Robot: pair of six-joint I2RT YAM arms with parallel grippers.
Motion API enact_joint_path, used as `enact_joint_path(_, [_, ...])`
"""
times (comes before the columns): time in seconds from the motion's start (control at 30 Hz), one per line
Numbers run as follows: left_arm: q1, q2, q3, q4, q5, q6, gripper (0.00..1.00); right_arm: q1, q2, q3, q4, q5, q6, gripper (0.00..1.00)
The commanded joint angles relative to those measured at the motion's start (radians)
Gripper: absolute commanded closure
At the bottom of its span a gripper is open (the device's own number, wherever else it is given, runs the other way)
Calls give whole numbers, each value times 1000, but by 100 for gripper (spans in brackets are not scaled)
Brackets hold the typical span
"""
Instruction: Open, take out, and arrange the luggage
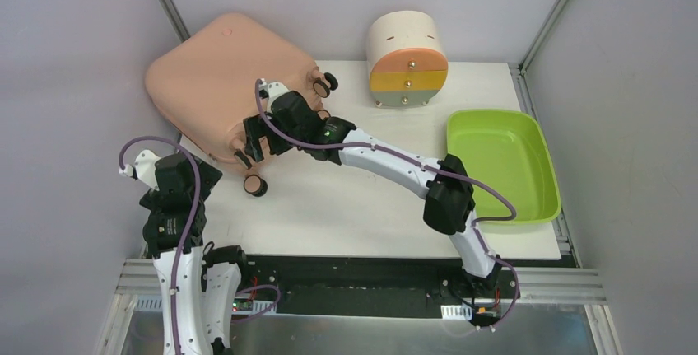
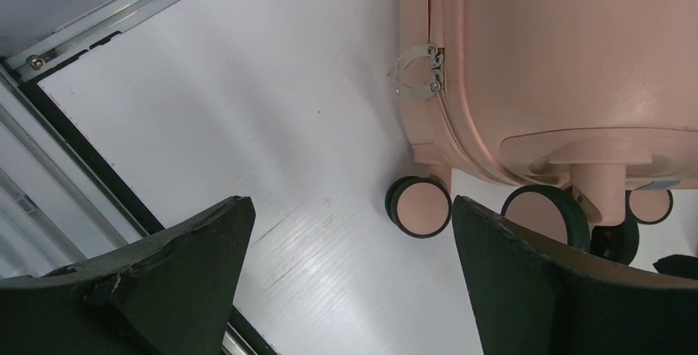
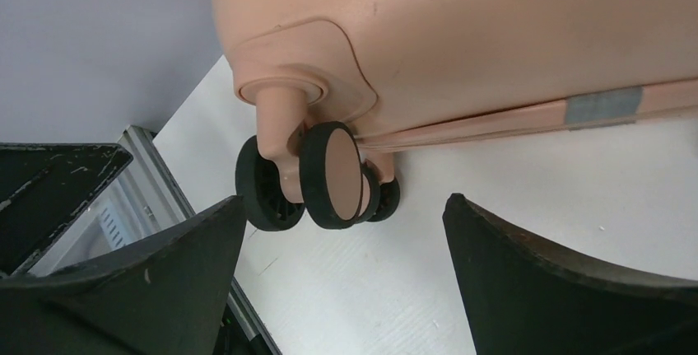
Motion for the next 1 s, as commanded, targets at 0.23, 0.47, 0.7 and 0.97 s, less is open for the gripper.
enact_joint_path(0.23, [6, 22, -35, 0, -18, 19, 4, 18, 57, -2, 196, -97, -131, 5])
enact_joint_path(0.47, [6, 25, -59, 0, -62, -6, 8, 21, 117, 53, 181, -75, -167, 6])
enact_joint_path(0.7, [6, 40, -87, 43, 7, 30, 12, 26, 132, 64, 217, -52, -227, 27])
enact_joint_path(0.97, [6, 38, -150, 114, 123, 94, 16, 26, 43, -52, 280, -22, -370, 10])
